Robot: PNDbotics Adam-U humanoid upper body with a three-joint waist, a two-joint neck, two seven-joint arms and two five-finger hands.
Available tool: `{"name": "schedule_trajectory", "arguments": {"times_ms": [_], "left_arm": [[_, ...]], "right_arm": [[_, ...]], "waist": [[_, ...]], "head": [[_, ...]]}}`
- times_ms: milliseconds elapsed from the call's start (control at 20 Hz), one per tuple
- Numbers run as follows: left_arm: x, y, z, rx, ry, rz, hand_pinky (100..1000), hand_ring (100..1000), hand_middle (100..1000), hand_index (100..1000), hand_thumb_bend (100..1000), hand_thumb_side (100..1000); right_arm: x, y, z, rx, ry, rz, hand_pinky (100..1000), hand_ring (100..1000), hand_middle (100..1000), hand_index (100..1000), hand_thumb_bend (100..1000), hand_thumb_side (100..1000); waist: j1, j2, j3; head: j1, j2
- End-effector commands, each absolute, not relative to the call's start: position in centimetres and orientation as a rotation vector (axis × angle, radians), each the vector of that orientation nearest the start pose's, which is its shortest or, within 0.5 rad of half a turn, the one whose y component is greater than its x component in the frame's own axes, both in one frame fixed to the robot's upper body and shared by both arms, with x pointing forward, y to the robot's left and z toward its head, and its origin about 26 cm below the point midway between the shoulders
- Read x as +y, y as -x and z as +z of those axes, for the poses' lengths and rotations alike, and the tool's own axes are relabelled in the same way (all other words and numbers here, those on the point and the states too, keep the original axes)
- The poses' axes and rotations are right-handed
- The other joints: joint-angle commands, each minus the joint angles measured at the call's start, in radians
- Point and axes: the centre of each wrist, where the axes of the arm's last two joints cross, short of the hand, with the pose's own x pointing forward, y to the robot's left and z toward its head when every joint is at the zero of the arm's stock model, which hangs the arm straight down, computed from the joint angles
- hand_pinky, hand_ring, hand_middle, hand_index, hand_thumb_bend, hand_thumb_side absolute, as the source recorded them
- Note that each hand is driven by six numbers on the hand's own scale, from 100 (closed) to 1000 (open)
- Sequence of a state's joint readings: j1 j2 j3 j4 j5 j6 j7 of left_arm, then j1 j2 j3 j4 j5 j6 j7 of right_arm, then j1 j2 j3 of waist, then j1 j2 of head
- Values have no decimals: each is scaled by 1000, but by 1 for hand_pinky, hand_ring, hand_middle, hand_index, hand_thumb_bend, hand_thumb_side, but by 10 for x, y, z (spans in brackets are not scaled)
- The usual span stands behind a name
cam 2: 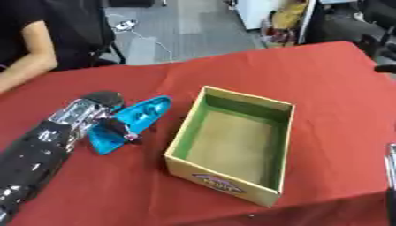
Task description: Pick up objects on the table and place them in the box.
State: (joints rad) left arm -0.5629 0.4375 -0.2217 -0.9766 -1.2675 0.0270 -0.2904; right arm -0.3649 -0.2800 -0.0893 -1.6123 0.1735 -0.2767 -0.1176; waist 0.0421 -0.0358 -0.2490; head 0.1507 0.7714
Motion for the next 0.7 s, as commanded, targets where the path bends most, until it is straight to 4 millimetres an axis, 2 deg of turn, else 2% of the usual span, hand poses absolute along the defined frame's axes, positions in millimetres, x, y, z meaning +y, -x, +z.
{"name": "schedule_trajectory", "arguments": {"times_ms": [50,350,700], "left_arm": [[322,-412,49,-908,-1113,-1530,100,100,100,100,322,945],[328,-409,41,-897,-977,-1482,100,100,100,100,332,907],[331,-408,41,-896,-890,-1435,100,100,100,100,377,859]], "right_arm": [[-295,-357,143,-2281,437,270,602,815,850,995,460,973],[-295,-357,142,-2279,437,269,602,815,850,995,459,971],[-295,-357,141,-2277,437,270,601,815,851,996,459,972]], "waist": [[-3,-8,1],[-3,-9,2],[-3,-10,4]], "head": [[12,-1],[10,-1],[11,-1]]}}
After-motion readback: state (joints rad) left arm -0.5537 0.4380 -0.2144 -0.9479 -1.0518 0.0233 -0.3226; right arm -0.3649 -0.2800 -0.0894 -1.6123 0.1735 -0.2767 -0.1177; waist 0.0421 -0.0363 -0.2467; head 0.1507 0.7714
